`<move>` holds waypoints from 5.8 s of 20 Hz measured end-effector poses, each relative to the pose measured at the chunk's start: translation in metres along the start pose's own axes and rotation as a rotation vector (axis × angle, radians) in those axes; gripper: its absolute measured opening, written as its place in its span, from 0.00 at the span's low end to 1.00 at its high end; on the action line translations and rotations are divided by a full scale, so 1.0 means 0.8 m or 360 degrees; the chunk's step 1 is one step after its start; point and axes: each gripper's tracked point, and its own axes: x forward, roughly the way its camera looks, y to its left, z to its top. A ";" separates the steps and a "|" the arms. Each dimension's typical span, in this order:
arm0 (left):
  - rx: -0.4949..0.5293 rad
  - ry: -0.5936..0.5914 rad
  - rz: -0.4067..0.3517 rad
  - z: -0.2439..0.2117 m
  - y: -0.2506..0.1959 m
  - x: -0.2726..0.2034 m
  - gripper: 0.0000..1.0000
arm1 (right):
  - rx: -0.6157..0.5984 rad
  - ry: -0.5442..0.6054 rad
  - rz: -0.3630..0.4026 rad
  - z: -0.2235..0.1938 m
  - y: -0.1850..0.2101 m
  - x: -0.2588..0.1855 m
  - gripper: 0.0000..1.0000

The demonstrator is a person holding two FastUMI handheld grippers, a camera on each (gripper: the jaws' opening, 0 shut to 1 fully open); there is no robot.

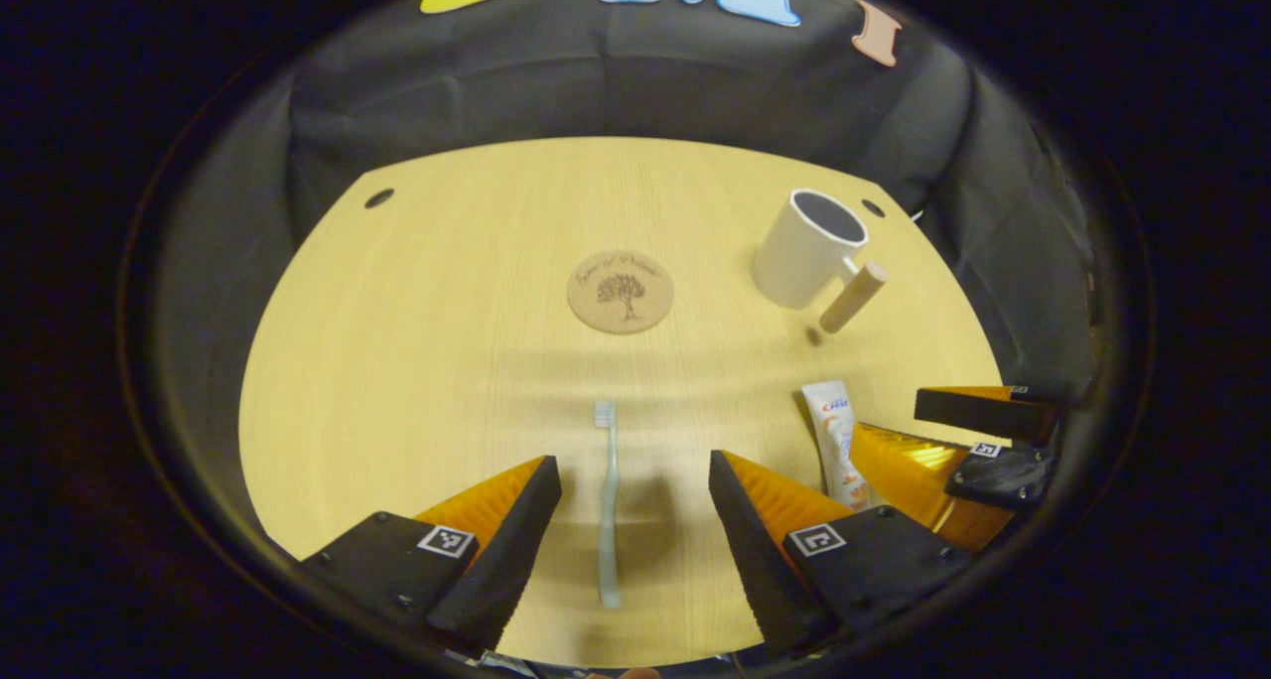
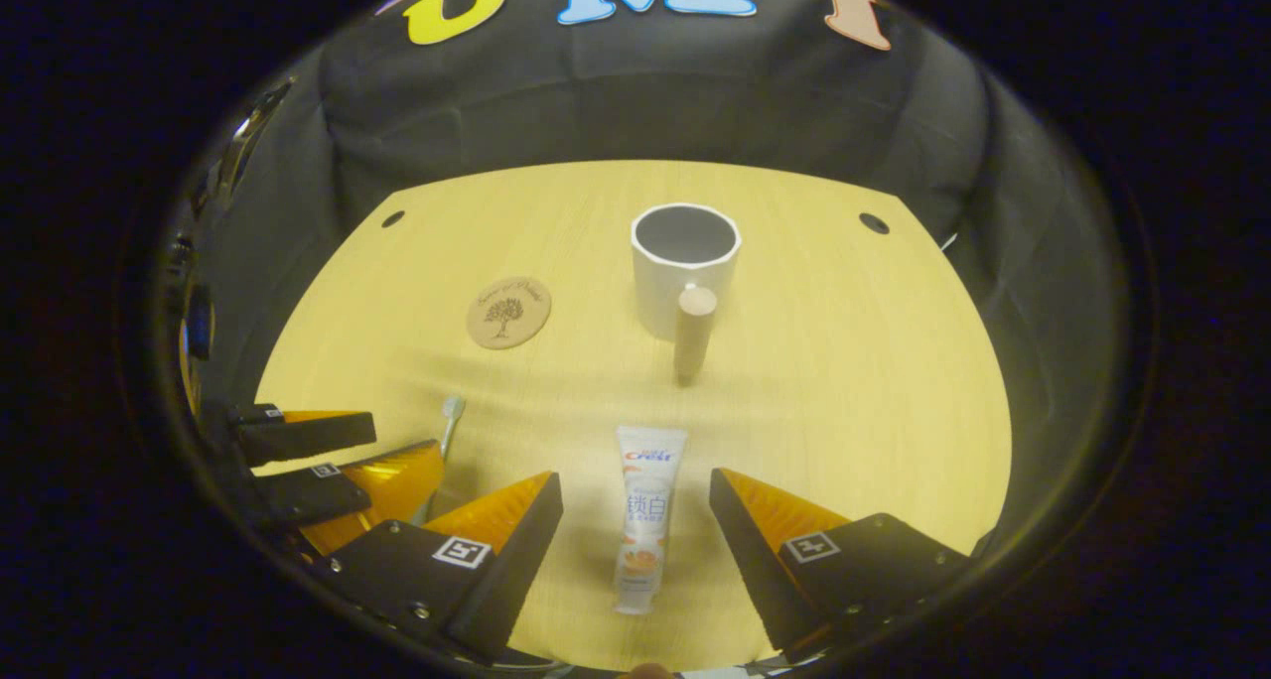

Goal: Put the toothbrush and toothpaste on the desktop into the cup, then pick up the cup and place it on the coaster on the desktop.

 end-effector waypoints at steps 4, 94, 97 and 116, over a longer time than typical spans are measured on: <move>0.0025 0.0136 0.0040 -0.021 0.013 0.020 0.99 | -0.0004 0.0119 0.0000 -0.013 -0.002 0.018 0.91; 0.0018 -0.1127 -0.0135 0.199 -0.009 -0.116 0.08 | -0.0008 -0.1088 0.0002 0.281 -0.062 0.051 0.22; 0.0016 -0.1126 -0.0144 0.204 -0.013 -0.113 0.08 | -0.0100 -0.0981 -0.0032 0.263 -0.062 0.068 0.25; -0.0178 -0.1495 -0.0597 0.311 -0.087 -0.084 0.07 | -0.0102 -0.1178 -0.0142 0.252 -0.094 -0.048 0.89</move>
